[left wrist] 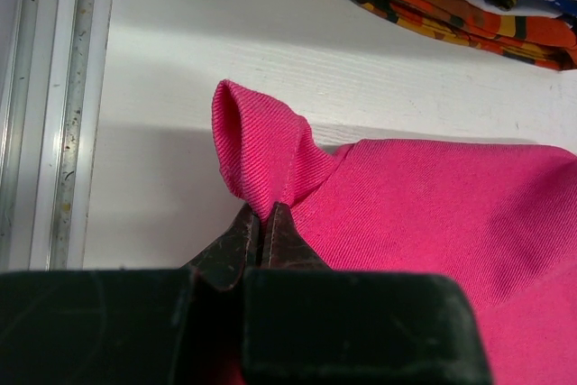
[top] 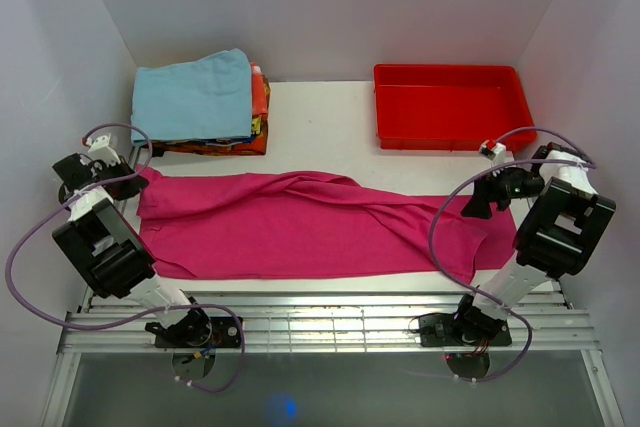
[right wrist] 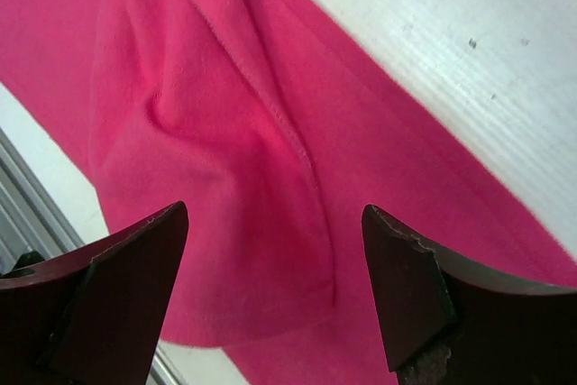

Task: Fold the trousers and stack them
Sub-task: Flatten the trousers out

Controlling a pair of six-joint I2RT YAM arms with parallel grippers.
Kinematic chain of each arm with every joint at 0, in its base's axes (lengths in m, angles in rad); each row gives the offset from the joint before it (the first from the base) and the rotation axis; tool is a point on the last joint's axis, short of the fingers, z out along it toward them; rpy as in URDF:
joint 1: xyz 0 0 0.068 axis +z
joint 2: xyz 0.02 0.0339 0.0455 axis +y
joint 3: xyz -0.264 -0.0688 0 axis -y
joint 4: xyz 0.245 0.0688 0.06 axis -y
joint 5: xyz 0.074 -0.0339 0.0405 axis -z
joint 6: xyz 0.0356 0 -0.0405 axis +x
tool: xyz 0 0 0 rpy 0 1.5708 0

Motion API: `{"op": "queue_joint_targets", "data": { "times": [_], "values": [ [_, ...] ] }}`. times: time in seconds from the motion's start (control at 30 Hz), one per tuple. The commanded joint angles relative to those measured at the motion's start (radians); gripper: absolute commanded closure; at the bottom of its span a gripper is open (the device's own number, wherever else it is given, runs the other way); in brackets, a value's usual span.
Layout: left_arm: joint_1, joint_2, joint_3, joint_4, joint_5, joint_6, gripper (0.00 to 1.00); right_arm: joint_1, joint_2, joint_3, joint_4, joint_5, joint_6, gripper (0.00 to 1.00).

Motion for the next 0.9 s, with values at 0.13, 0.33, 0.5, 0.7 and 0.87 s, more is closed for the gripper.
{"op": "queue_joint_targets", "data": {
  "times": [0.13,0.33,0.5,0.7,0.87],
  "values": [
    [0.004,0.014,0.002,-0.001,0.041,0.014,1.00,0.149,0.004,0.005,0.280,-0.009,0.201,0.16],
    [0.004,0.034,0.011,-0.003,0.041,0.011,1.00,0.311,0.014,-0.033,0.349,0.064,0.154,0.16],
    [0.005,0.043,0.022,-0.011,0.040,0.017,1.00,0.394,0.002,-0.129,0.412,0.179,0.087,0.16],
    [0.004,0.052,0.022,-0.008,0.032,0.026,1.00,0.413,-0.013,-0.160,0.412,0.224,0.040,0.55],
    [0.004,0.051,0.029,-0.011,0.026,0.024,1.00,0.397,-0.067,-0.070,0.388,0.282,0.036,0.92]
  ]
}}
